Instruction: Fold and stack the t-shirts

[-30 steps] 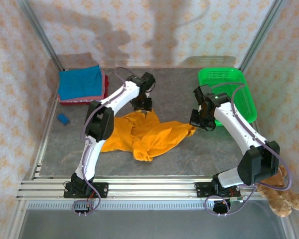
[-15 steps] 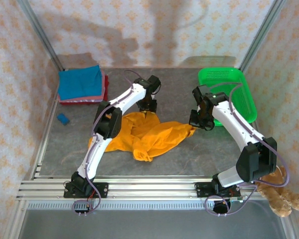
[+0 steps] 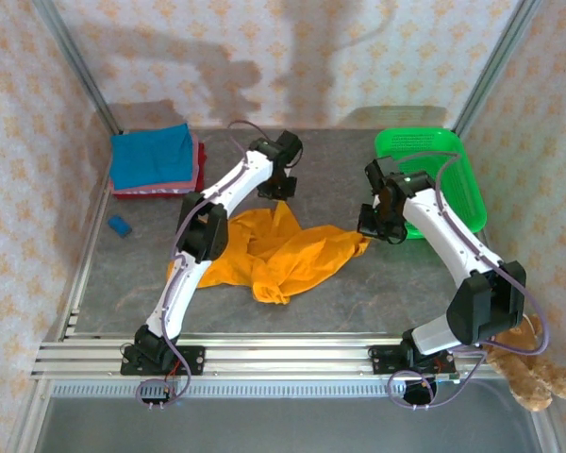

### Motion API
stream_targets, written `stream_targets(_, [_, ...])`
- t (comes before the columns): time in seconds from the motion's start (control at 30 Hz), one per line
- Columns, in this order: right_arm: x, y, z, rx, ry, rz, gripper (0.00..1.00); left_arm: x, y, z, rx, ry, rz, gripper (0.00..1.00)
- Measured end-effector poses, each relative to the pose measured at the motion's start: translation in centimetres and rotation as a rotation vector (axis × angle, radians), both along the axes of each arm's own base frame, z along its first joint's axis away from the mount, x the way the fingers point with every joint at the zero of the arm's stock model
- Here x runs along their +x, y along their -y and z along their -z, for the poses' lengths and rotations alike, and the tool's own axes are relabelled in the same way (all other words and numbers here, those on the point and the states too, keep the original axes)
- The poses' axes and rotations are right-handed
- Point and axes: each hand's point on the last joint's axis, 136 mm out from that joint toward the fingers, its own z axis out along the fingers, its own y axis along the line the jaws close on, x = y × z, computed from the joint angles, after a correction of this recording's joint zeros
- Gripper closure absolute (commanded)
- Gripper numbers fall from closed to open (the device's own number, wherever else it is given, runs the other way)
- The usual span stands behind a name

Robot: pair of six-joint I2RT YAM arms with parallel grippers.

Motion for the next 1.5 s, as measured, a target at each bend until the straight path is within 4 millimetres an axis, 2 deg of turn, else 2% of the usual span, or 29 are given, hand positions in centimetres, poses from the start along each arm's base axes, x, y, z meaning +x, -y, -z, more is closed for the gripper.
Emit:
stream_targets(0.1, [1.3,-0.6,-2.6,0.026,0.07,-0.018,1.0,1.7,-2.6,-6.0,-0.021,0.11,-0.049,1.0])
stream_targets(0.17, [2.6,-1.0,-5.4,0.046,0.14,-0.037,1.0,2.7,-5.2,-12.0,-0.053,0.23,-0.1,1.0])
stream_targets(0.27, [5.1,-2.0,-12.0,0.095,0.324,-0.067,1.0,2.4,-10.0,-22.2,-0.107,0.437,-0.187,1.0])
stream_targets(0.33, [6.0,-2.4,-16.4,0.131,0.441,-0.091,1.0,0.4,-13.9,-30.0,-0.128,0.608,-0.254,1.0])
stream_targets(0.37, [6.5,-2.8,-19.6,0.157,0.533,-0.109,1.0,-1.7,-16.0,-34.8,-0.134,0.722,-0.29,1.0])
stream_targets(0.4, [6.5,-2.8,-20.5,0.164,0.557,-0.114,1.0,-3.1,-16.9,-37.4,-0.14,0.784,-0.305,1.0])
stream_targets(0.43, [6.4,-2.9,-22.2,0.175,0.604,-0.124,1.0,-4.5,-17.6,-39.7,-0.141,0.844,-0.313,1.0])
stream_targets(0.5, [6.2,-3.2,-25.7,0.204,0.698,-0.146,1.0,-8.6,-19.3,-44.9,-0.14,0.988,-0.332,1.0])
stream_targets(0.6, [5.2,-3.4,-28.1,0.23,0.768,-0.163,1.0,-13.3,-21.1,-48.8,-0.114,1.114,-0.358,1.0])
stream_targets(0.67, [4.1,-3.5,-28.1,0.238,0.769,-0.177,1.0,-15.1,-22.2,-48.5,-0.073,1.125,-0.379,1.0])
stream_targets(0.7, [3.2,-3.8,-27.3,0.241,0.753,-0.191,1.0,-15.9,-22.7,-47.5,-0.048,1.107,-0.387,1.0])
stream_targets(0.73, [2.4,-4.1,-26.1,0.24,0.728,-0.205,1.0,-16.4,-23.0,-46.3,-0.026,1.086,-0.392,1.0])
stream_targets(0.77, [1.2,-4.5,-24.1,0.24,0.679,-0.223,1.0,-16.8,-23.2,-44.4,-0.006,1.051,-0.391,1.0])
stream_targets(0.83, [-0.9,-5.3,-19.6,0.235,0.569,-0.255,0.93,-17.3,-23.4,-39.8,0.033,0.952,-0.382,1.0])
stream_targets(0.87, [-2.0,-5.7,-16.9,0.227,0.502,-0.268,0.81,-17.3,-23.4,-37.4,0.046,0.907,-0.381,1.0])
stream_targets(0.9, [-3.3,-5.9,-13.6,0.209,0.412,-0.278,0.63,-17.6,-23.4,-34.6,0.056,0.852,-0.379,1.0])
stream_targets(0.93, [-4.2,-5.9,-11.1,0.197,0.345,-0.275,0.54,-17.8,-23.3,-31.1,0.074,0.77,-0.372,1.0])
stream_targets(1.0, [-6.4,-5.3,-5.0,0.148,0.178,-0.243,0.49,-18.5,-23.0,-23.7,0.09,0.609,-0.367,1.0])
stream_targets(1.03, [-7.2,-4.8,-3.1,0.131,0.122,-0.221,0.48,-19.2,-22.8,-20.7,0.095,0.539,-0.365,1.0])
stream_targets(1.1, [-8.6,-4.0,-0.5,0.116,0.061,-0.177,0.48,-20.7,-22.7,-15.9,0.098,0.431,-0.368,1.0])
stream_targets(1.17, [-9.4,-3.5,0.3,0.124,0.053,-0.143,0.53,-22.3,-22.7,-12.8,0.101,0.356,-0.373,1.0])
stream_targets(1.23, [-9.5,-3.5,-0.1,0.145,0.076,-0.12,0.58,-23.1,-22.7,-11.4,0.095,0.326,-0.379,1.0])
stream_targets(1.33, [-9.0,-4.1,-0.1,0.175,0.084,-0.094,0.61,-23.3,-22.6,-11.3,0.085,0.328,-0.392,1.0])
stream_targets(1.5, [-8.8,-4.6,4.7,0.12,-0.06,-0.053,0.65,-23.1,-22.5,-11.4,0.07,0.338,-0.399,1.0])
